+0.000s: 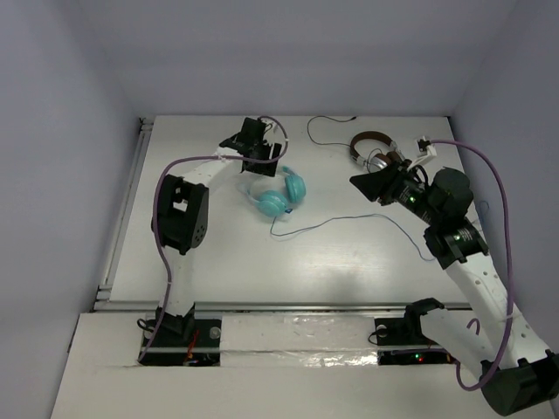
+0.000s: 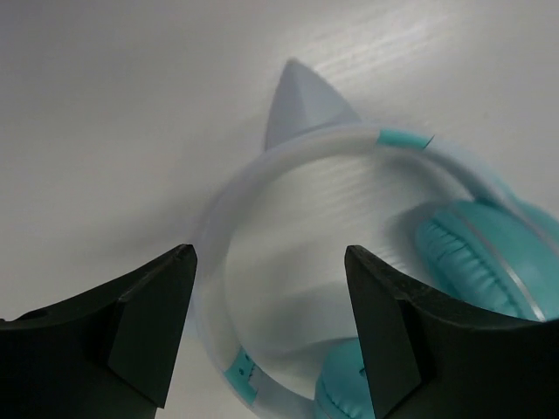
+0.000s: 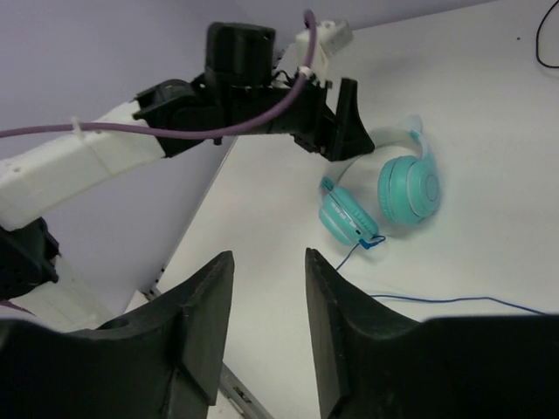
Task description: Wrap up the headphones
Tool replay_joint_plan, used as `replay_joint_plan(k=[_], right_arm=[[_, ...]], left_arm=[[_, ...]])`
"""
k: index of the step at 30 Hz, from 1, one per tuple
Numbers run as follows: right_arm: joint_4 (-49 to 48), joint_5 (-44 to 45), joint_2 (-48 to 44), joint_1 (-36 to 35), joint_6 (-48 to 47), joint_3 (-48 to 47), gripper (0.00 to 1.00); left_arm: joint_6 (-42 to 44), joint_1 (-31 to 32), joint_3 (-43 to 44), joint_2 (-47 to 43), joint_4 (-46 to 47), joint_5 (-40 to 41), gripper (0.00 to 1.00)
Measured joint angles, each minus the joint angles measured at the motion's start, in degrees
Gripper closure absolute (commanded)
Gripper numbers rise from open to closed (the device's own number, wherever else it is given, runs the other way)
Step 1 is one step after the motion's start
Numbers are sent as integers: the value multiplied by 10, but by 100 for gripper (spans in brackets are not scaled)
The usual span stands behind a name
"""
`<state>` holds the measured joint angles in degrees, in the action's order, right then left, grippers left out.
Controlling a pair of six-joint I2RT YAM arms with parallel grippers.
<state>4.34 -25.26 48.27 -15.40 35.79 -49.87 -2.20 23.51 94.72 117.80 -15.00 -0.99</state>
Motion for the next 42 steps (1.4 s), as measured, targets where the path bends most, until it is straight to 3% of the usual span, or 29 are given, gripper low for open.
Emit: replay_joint_plan(k=[3, 15, 26, 29, 30, 32, 35, 42], right_arm=[[1, 0, 0, -1, -2, 0, 50], [1, 0, 4, -1, -2, 0, 51], [2, 2, 11, -5, -2, 0, 51], [1, 5, 11, -7, -2, 0, 52], [1, 5, 11, -8, -2, 0, 52], [1, 7, 11, -8, -2, 0, 53], [1, 9, 10, -8, -2, 0, 53], [-5, 10, 4, -8, 2, 5, 54]], left_arm=[[29, -4, -2, 28, -35, -18, 33], [49, -45, -15, 35, -32, -26, 33], [57, -41, 0, 76, -11, -63, 44], [54, -39, 0, 77, -6, -63, 54], [52, -39, 0, 78, -5, -63, 63], [49, -38, 0, 80, 2, -59, 73], [47, -35, -5, 80, 14, -52, 100], [19, -29, -14, 79, 37, -54, 100]])
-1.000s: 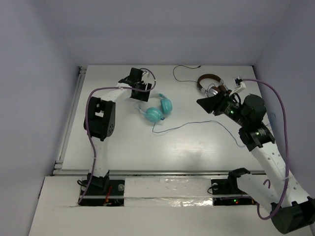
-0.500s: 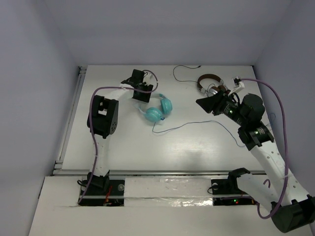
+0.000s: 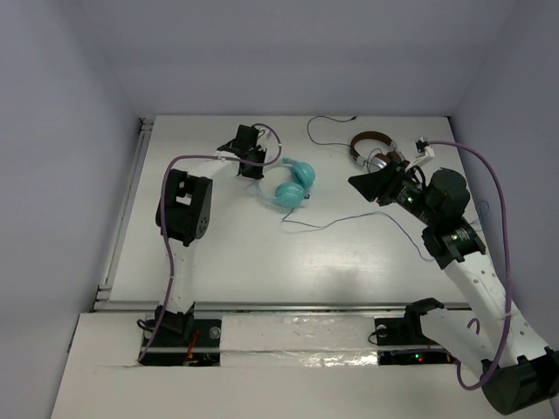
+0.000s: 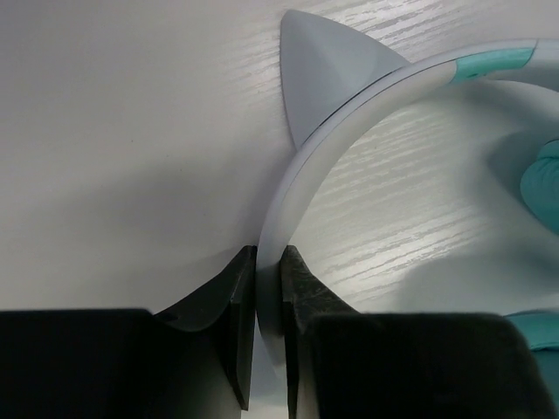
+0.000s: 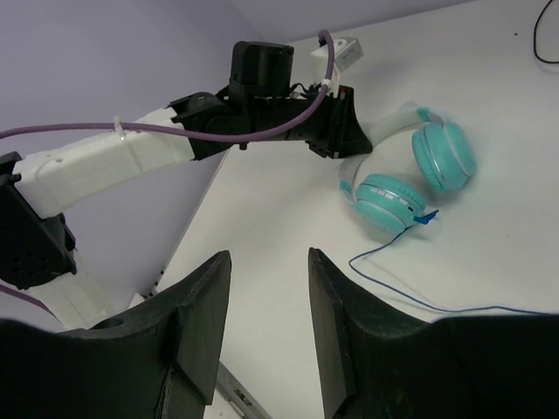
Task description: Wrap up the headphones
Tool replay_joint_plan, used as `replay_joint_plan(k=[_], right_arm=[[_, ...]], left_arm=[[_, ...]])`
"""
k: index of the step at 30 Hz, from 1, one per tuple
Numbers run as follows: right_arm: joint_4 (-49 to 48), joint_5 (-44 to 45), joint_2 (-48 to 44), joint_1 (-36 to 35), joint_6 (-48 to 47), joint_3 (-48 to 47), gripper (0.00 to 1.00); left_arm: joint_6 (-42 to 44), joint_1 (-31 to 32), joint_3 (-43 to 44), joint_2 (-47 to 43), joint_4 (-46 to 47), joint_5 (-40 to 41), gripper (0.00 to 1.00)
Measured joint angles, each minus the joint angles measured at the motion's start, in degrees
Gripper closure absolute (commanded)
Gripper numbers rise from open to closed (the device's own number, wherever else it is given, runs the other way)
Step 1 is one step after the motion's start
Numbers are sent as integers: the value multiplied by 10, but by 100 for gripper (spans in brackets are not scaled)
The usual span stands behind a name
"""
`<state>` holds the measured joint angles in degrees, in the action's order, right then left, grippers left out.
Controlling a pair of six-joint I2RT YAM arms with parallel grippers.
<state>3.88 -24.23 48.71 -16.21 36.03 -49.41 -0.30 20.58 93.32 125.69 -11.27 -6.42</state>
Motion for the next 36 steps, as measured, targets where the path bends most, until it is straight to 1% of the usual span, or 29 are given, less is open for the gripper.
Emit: replay_joint_plan(k=[2, 3, 4, 7, 9, 11, 12, 15, 16, 18, 19, 22, 25, 28, 31, 36], right_arm=[[-8, 0, 0, 0, 3, 8, 58], [-17, 0, 2, 0, 6, 15, 64], [-24, -1, 6, 0, 10, 21, 78], [-54, -12, 34, -2, 27, 35, 98], [-68, -20, 64, -7, 33, 35, 100], [-81, -25, 90, -9, 34, 35, 100], [-83, -26, 100, -10, 33, 35, 99], [-88, -33, 119, -11, 23, 35, 90], [-91, -38, 125, -11, 18, 35, 76], [-101, -55, 137, -11, 10, 35, 59], [-110, -66, 145, -11, 5, 35, 47], [-128, -103, 169, -11, -12, 35, 30], [-141, -129, 190, -11, -29, 34, 25], [-149, -129, 204, -11, -45, 32, 22], [-164, -134, 225, -11, -58, 23, 21], [-195, -136, 290, -19, -86, 4, 21]], left_arm=[[-11, 0, 0, -3, -5, 0, 100], [-17, 0, 0, -6, -11, 0, 100], [-24, 0, 0, -10, -19, -1, 100], [-47, 0, 0, -35, -48, -8, 100], [-57, 1, 0, -61, -68, -9, 100], [-68, 0, 0, -94, -81, -11, 100], [-76, 0, -2, -114, -83, -14, 100], [-95, -2, -17, -182, -80, -22, 100], [-102, -4, -24, -206, -79, -27, 100], [-115, -10, -32, -247, -79, -44, 100], [-120, -14, -34, -262, -78, -52, 100], [-136, -30, -34, -290, -79, -79, 100], [-152, -57, -33, -306, -81, -110, 100], [-167, -75, -33, -312, -86, -132, 100], [-180, -81, -33, -325, -91, -141, 100], [-201, -83, -30, -362, -92, -167, 100]])
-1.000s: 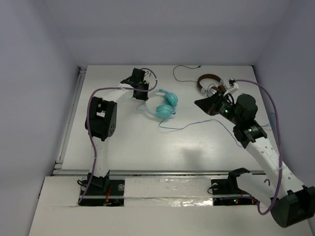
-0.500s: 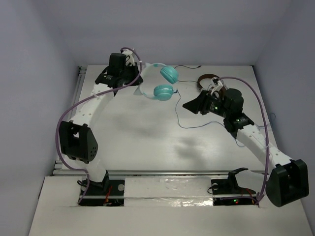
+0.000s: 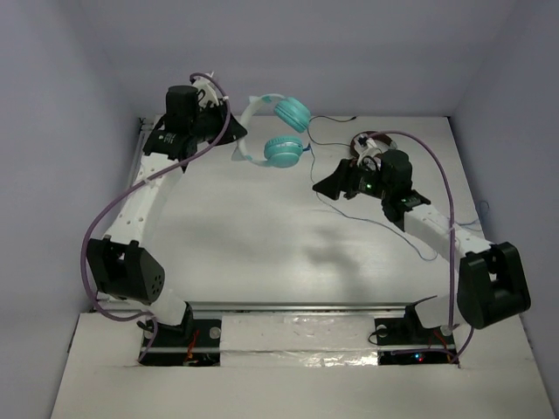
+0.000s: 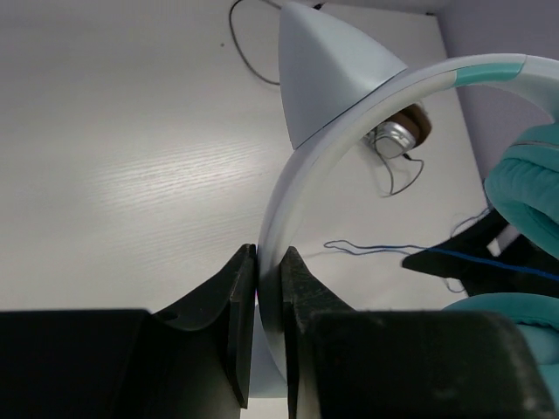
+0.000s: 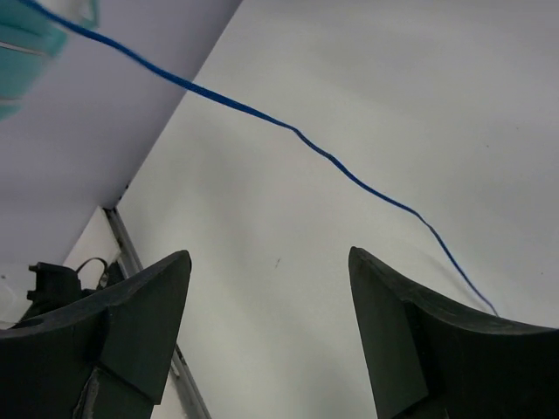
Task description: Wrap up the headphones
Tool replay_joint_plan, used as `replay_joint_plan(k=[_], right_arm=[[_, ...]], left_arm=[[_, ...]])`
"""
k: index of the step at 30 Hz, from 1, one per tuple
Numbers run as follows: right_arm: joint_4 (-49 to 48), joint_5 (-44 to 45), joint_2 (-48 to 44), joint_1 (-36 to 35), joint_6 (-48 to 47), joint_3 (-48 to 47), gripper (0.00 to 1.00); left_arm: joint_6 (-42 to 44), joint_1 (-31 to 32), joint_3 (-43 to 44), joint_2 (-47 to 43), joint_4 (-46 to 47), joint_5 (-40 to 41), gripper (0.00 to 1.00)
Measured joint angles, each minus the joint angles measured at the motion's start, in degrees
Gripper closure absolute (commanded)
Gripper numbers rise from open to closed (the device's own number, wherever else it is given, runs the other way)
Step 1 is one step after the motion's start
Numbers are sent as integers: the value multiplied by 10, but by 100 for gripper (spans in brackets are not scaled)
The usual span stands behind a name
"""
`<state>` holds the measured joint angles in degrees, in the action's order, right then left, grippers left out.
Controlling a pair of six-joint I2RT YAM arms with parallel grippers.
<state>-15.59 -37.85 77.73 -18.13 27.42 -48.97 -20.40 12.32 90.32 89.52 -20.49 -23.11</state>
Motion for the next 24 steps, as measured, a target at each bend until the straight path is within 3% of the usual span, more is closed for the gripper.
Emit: replay_joint_plan(k=[5, 13, 24], right_arm=[[-16, 4, 43, -3, -18, 0, 21], [-71, 95, 76, -3, -21, 11, 28], [-153, 103, 132, -15, 2, 57, 34]], left_arm=[[-15, -2, 42, -12, 5, -24, 100], [-26, -5, 77, -17, 9, -41, 100], [-40, -16, 116, -23, 5, -48, 100]])
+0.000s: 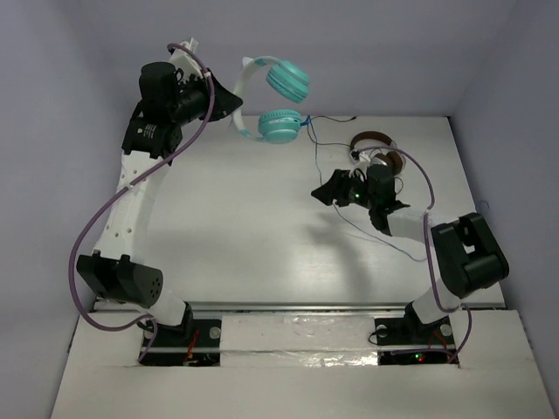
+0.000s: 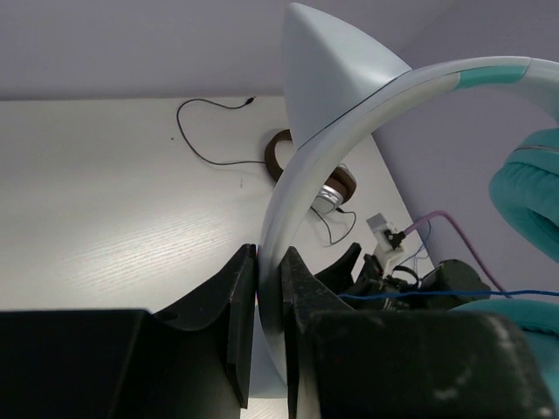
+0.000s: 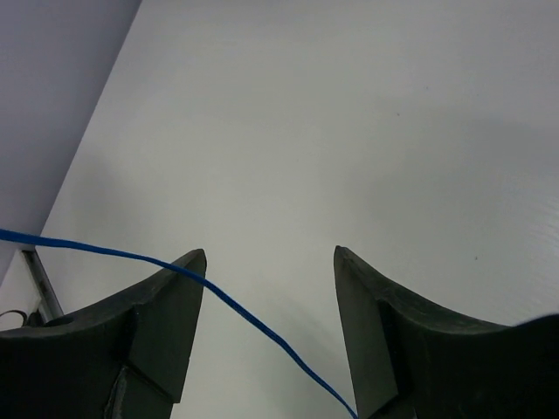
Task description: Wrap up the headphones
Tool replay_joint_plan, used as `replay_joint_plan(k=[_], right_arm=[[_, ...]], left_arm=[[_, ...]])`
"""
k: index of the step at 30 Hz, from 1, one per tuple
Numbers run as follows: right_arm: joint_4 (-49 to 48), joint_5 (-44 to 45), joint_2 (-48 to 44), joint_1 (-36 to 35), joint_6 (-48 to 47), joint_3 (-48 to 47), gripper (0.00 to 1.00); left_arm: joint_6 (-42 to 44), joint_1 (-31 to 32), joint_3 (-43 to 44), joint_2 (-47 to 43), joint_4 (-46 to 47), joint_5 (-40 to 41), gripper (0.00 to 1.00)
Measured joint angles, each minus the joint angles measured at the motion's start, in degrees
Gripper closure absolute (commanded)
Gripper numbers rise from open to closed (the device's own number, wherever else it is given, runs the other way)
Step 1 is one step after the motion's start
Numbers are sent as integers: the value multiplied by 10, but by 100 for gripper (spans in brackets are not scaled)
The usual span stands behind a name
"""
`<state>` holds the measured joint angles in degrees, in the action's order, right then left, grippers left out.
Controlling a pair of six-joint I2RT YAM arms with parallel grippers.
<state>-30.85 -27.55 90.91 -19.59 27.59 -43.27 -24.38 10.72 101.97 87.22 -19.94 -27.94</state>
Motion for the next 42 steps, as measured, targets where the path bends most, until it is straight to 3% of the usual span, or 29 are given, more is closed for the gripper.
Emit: replay_joint_plan(k=[6, 16, 30, 34, 35, 36, 42], right_arm=[[-40, 2, 7, -3, 24, 41, 33], [-42, 37, -80, -28, 47, 112, 29], [-21, 44, -85, -47, 68, 143, 40], [-16, 44, -90, -54, 74, 153, 60], [-12, 45, -94, -56, 74, 157, 76], [-3, 45, -106, -60, 72, 165, 81], [122, 92, -181, -118, 72, 135, 96]], left_arm=[[-4, -10, 55, 0, -13, -7, 100], [-10, -33, 125, 2, -8, -10, 100], [-16, -64, 141, 35, -13, -20, 100], [-17, -66, 141, 36, -13, -20, 100], [-17, -66, 141, 36, -13, -19, 100], [-17, -67, 140, 37, -12, -17, 100], [-18, -67, 60, 33, 35, 28, 100]])
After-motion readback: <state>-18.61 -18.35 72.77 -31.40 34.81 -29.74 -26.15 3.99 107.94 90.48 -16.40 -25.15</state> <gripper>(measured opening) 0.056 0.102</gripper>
